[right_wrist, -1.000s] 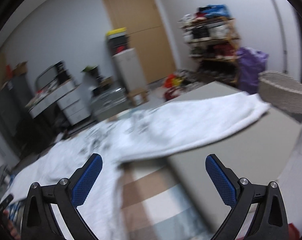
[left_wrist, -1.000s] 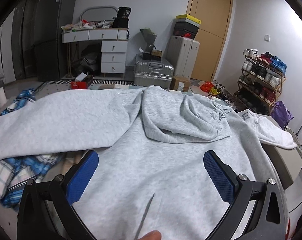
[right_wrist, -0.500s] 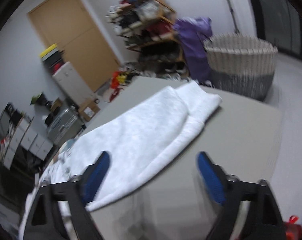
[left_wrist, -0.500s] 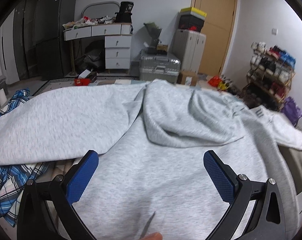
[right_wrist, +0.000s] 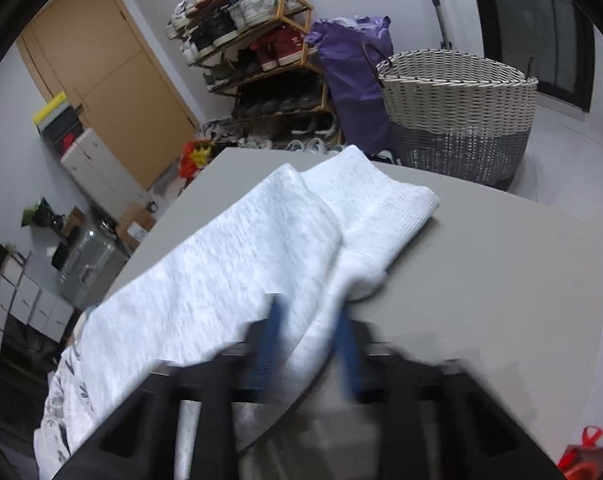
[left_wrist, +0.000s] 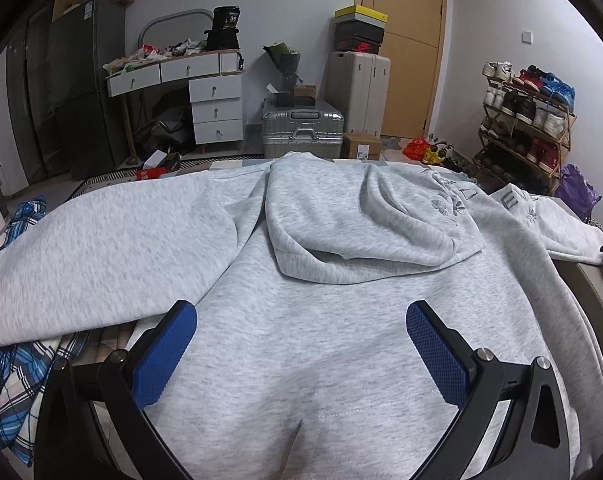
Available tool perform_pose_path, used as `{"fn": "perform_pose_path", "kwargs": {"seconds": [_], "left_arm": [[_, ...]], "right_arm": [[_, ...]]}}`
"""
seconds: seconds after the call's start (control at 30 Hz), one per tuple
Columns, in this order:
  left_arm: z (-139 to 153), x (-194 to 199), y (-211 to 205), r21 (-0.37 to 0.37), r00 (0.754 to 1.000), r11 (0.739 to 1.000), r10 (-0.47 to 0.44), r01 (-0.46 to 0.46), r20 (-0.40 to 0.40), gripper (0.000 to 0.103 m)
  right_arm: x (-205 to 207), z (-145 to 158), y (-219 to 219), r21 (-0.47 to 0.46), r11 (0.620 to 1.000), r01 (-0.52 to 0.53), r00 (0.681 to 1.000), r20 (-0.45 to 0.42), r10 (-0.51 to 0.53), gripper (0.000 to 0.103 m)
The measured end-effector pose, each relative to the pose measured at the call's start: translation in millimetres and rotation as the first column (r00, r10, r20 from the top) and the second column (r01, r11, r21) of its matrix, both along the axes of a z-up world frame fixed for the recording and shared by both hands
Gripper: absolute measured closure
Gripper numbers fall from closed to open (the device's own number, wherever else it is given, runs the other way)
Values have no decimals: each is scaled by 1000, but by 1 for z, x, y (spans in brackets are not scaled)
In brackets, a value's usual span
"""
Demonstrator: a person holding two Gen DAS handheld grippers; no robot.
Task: Fold large clothes
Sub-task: 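Grasp the sweatshirt sleeve cuff with the right gripper and fold it across the back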
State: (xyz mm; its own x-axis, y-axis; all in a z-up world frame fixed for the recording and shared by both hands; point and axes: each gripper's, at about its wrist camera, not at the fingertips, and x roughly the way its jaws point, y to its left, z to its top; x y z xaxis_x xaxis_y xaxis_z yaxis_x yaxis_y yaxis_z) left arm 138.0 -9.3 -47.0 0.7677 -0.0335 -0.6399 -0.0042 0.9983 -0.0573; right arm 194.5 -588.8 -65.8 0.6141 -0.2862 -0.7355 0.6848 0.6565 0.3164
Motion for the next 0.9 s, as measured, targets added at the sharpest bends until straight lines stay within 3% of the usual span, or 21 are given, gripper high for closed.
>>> {"fn": "perform_pose_path", "kwargs": {"seconds": [0.1, 0.23, 0.3, 0.37, 0.43, 0.47, 0.53, 0.57, 0.6, 0.63, 0.67, 0.7, 0.73, 0.77, 0.9], "left_arm": [[3, -2, 3, 6, 1000, 1000, 5, -5, 13, 1], [8, -6, 13, -16, 999, 1000, 17, -16, 33, 1], [10, -8, 18, -30, 999, 999, 20, -19, 41, 1], [12, -9, 21, -37, 998, 999, 23, -21, 51, 1], [13, -10, 25, -36, 998, 999, 32, -30, 55, 1], [13, -10, 27, -37, 998, 999, 36, -34, 57, 1], [14, -12, 31, -38, 997, 998, 51, -48, 62, 1], [15, -13, 33, -38, 996, 998, 59, -57, 65, 1], [14, -13, 36, -37, 995, 997, 75, -72, 66, 1], [14, -14, 40, -39, 994, 996, 87, -84, 67, 1], [13, -14, 43, -42, 993, 995, 96, -93, 67, 1], [12, -13, 47, -49, 992, 993, 113, -110, 62, 1], [11, -13, 51, -59, 991, 991, 122, -119, 58, 1], [11, -11, 53, -68, 990, 990, 127, -124, 54, 1], [6, 4, 58, -113, 991, 985, 133, -130, 22, 1]], "right_arm": [[-7, 22, 11, -28, 1000, 7, 997, 75, -5, 97], [-6, 87, 70, -179, 979, -102, 967, 214, 140, 98], [1, 123, 126, -261, 941, -216, 925, 255, 283, 98], [7, 149, 188, -316, 884, -345, 849, 296, 438, 98], [12, 166, 253, -341, 805, -486, 742, 325, 586, 97], [13, 172, 291, -333, 749, -573, 661, 352, 662, 97], [14, 175, 363, -303, 577, -759, 462, 374, 804, 92], [14, 171, 402, -285, 459, -841, 350, 360, 865, 90], [13, 164, 433, -260, 350, -900, 250, 350, 903, 70], [10, 153, 464, -225, 225, -948, 141, 336, 931, 39], [7, 145, 478, -215, 177, -960, 102, 322, 941, 33], [4, 137, 485, -215, 159, -964, 90, 300, 950, 32], [0, 130, 487, -216, 161, -963, 100, 271, 957, 32], [-1, 121, 481, -214, 191, -958, 139, 235, 962, 31], [-2, 89, 432, -148, 366, -919, 347, 138, 928, 29]]}}
